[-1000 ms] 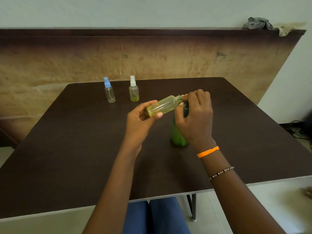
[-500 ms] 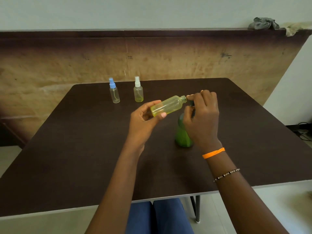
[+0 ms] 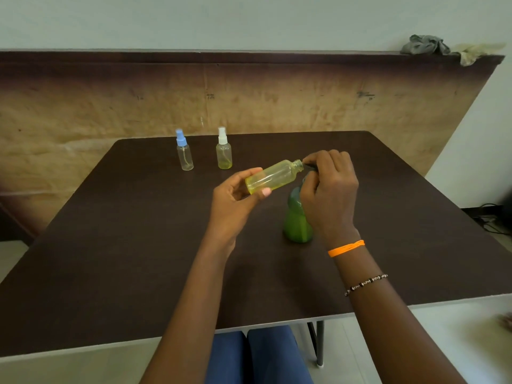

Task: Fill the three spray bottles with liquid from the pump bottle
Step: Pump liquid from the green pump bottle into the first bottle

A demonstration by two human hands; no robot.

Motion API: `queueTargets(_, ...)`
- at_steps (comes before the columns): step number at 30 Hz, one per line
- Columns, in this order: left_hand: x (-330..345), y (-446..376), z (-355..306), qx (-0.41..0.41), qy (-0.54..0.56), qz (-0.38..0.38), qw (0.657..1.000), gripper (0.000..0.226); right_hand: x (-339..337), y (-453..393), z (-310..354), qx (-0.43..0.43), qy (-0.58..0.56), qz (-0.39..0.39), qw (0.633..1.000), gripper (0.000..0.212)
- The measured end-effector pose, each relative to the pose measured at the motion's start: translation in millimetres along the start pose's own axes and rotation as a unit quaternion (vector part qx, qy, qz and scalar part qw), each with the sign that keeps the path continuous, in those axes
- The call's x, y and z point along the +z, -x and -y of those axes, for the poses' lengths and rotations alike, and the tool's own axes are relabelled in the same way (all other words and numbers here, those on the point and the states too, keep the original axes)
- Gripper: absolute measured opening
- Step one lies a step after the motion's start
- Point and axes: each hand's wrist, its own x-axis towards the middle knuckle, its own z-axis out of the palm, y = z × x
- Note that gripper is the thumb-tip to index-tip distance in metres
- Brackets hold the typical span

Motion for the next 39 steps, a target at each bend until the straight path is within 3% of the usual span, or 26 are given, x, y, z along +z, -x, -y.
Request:
queueTargets(6,-1,-1,3,-0.006,-0.004,-0.003,1.0,0.036,12,9,-6,-0.009,0.005,-0.029,1.0,0.026)
queueTargets(14,-1,-2,-1,0.001,-0.004,-0.001,1.0,0.036,5,-5,-1,-0.002,0.011,0.004,1.0,0.021)
queueTargets(20,2,-2,3,-0.007,-0.007,-0.003,1.0,0.036,12,4,-8,-0.004,0.01,-0.038,0.999,0.023)
queueTargets(29,2,-2,-1,-0.007,-0.005,0.003,1.0,0.036,4,-2,-2,0.018,0.002,-0.01,1.0,0.021)
queueTargets(33,2,-3,1,-0.014,-0.009,0.003,1.0,0.037,11,2,-9,0.003,0.012,-0.028,1.0,0.02)
queueTargets(39,2,-1,-4,-0.007,-0.01,0.004,1.0,0.035,1,-4,-4,-0.016,0.034,0.009,0.999,0.022)
